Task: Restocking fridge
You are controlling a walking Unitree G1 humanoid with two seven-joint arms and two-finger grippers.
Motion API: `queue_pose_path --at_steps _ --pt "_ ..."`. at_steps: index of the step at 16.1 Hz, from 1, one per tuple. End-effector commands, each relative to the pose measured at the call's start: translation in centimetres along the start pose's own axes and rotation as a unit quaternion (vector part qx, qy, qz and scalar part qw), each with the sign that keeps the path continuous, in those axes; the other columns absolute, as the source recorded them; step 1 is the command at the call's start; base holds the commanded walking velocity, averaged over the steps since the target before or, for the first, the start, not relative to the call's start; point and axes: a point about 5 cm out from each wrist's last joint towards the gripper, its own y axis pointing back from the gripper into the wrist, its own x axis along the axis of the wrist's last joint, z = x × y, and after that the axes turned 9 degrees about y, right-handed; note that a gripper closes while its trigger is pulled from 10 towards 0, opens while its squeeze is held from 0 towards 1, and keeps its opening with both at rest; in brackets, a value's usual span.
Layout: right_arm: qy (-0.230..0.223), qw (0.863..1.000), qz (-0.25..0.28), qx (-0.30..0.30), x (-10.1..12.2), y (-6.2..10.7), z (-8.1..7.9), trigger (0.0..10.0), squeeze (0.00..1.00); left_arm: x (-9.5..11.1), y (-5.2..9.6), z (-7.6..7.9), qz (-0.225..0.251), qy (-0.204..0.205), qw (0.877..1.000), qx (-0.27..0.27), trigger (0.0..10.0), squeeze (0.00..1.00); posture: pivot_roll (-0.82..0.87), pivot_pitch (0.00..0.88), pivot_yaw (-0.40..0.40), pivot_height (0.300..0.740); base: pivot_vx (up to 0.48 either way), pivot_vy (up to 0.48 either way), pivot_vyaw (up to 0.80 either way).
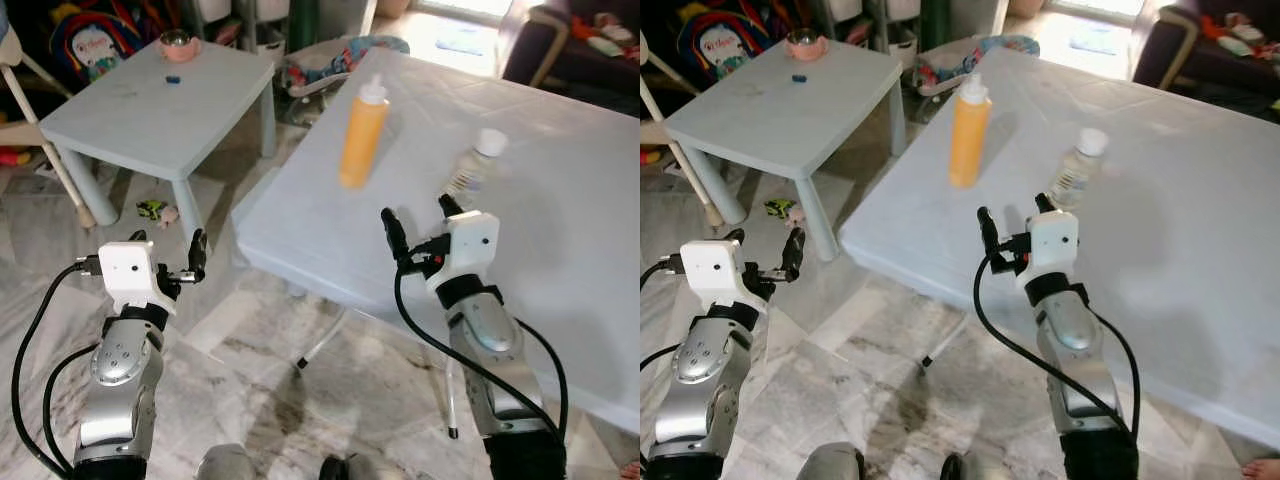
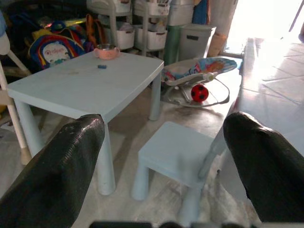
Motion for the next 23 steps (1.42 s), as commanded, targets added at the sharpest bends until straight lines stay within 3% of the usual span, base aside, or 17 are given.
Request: queue_pose_path --at_steps 1,4,11,14,18,23 --pt "0.003 1.0 0.022 0.004 0.9 -0.3 0.1 10.0 0.0 0.0 -0.3 0.3 -0.001 -0.004 1.0 -0.008 10.0 0.0 0.03 0.08 -0.055 0.74 0.42 0.0 0.0" --pt "0.001 1.0 0.021 0.003 0.8 -0.2 0.0 10.0 0.0 0.1 -0.5 0.3 0.002 -0.009 1.0 -0.009 10.0 0.0 0.03 0.079 -0.052 0.74 0.387 0.0 0.0" --pt "-0.001 1.0 0.02 0.009 0.5 -0.2 -0.5 10.0 0.0 -0.1 -0.2 -0.1 0.002 -0.01 1.0 -0.002 10.0 0.0 0.04 0.072 -0.059 0.74 0.0 0.0 0.0" --pt "-0.003 0.999 0.027 0.04 0.6 -0.5 -0.9 10.0 0.0 -0.2 -0.3 -0.2 0.0 -0.014 1.0 0.0 10.0 0.0 0.04 0.07 -0.063 0.74 0.0 0.0 0.0" --pt "0.019 0.996 0.04 0.084 0.9 -2.8 -0.4 10.0 0.0 -0.3 -0.6 0.1 -0.003 -0.019 1.0 -0.002 10.0 0.0 0.05 0.081 -0.059 0.74 0.0 0.0 0.0" --pt "0.008 0.997 0.057 0.059 1.8 -4.7 0.3 10.0 0.0 -0.1 -0.2 -0.3 -0.001 -0.027 1.0 0.002 10.0 0.0 0.07 0.095 -0.065 0.74 0.0 0.0 0.39"
